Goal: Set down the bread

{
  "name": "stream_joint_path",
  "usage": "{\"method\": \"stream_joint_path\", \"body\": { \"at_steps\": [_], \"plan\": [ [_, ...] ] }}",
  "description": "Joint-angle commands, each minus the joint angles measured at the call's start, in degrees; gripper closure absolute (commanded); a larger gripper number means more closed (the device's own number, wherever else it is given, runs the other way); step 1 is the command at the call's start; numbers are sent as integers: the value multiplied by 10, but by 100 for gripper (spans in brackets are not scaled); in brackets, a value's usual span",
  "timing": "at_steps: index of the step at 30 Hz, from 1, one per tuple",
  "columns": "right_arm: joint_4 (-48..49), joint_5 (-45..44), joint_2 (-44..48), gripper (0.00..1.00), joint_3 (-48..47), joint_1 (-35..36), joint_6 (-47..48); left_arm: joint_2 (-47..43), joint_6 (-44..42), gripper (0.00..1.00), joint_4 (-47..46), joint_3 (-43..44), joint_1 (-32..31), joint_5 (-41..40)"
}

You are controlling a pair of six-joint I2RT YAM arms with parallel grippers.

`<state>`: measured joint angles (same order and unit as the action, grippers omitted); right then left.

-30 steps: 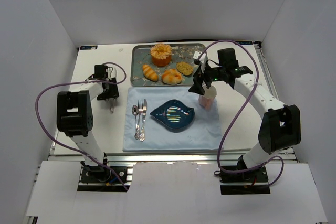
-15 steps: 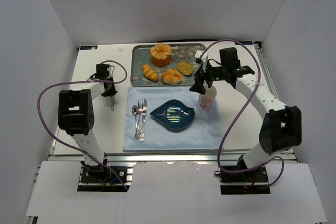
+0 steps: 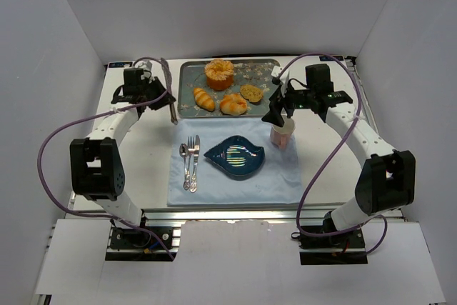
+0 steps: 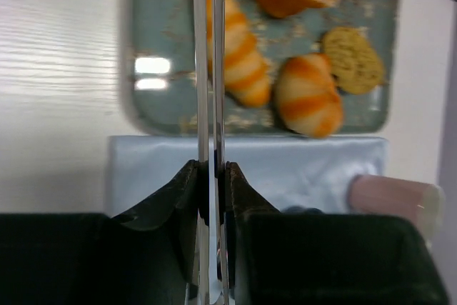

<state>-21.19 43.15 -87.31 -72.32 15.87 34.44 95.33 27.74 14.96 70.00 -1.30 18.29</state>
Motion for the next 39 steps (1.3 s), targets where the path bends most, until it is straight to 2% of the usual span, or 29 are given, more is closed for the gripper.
{"method": "stream_joint_path", "body": {
  "at_steps": [1,4,12,21,39],
  "plan": [
    [22,6,19,11,4,-5,-12,-21,58,70,-22,20,-11,68],
    [26,9,22,11,5,-6,-19,-14,80,61,-33,36,-16,63],
    [37,12,35,11,18,-9,-29,40,94,52,-32,91,-41,62],
    [43,13,43,11,27,-17,-30,82,102,51,-17,140,-49,17],
    [45,16,38,11,27,-19,-34,145,111,47,-18,184,-64,45]
  ]
}}
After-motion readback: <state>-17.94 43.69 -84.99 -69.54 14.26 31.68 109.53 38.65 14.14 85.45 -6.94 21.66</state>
